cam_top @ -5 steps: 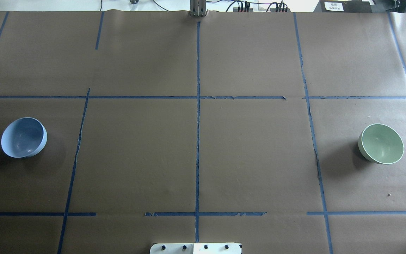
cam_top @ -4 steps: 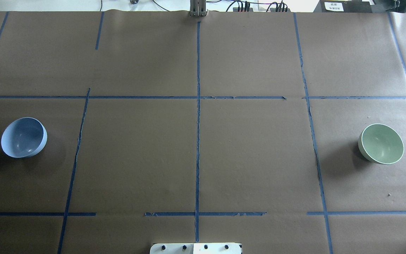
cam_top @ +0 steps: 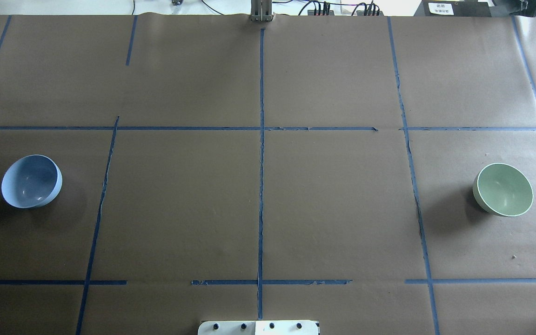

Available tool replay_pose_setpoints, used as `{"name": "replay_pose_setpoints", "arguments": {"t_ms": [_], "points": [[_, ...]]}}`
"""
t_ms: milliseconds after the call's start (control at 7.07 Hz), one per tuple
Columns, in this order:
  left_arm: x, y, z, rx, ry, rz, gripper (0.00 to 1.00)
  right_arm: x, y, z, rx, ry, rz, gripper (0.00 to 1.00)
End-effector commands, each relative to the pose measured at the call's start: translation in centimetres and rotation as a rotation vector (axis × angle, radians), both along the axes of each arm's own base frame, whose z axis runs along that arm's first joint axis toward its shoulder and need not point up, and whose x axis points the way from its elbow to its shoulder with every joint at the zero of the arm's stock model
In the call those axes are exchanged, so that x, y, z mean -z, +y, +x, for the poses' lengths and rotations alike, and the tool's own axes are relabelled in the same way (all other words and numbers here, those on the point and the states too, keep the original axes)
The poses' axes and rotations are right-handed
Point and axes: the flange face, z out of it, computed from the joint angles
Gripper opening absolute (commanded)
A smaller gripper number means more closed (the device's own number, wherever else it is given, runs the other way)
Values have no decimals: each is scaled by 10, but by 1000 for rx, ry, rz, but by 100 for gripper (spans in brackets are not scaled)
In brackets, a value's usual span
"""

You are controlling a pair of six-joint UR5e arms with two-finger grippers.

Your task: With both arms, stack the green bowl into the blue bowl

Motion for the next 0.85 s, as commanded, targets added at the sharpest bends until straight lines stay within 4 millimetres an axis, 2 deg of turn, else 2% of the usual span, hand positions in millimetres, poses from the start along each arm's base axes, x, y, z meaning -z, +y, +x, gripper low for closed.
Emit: {"name": "replay_pose_setpoints", "arguments": {"t_ms": [0, 142, 283, 425, 708], "points": [[-11, 1, 1, -9, 4, -15, 100, -6, 1, 0, -2, 0, -15, 100], [-20, 2, 2, -7, 8, -33, 100, -8, 0, -1, 1, 1, -17, 100], [-15, 2, 2, -8, 10, -20, 100, -11, 0, -3, 4, 1, -24, 100], [-15, 1, 14, -26, 9, -30, 100, -8, -2, -8, 15, -1, -19, 100], [-1, -7, 100, -16, 24, -68, 100, -15, -6, -14, 21, -5, 29, 100]]}}
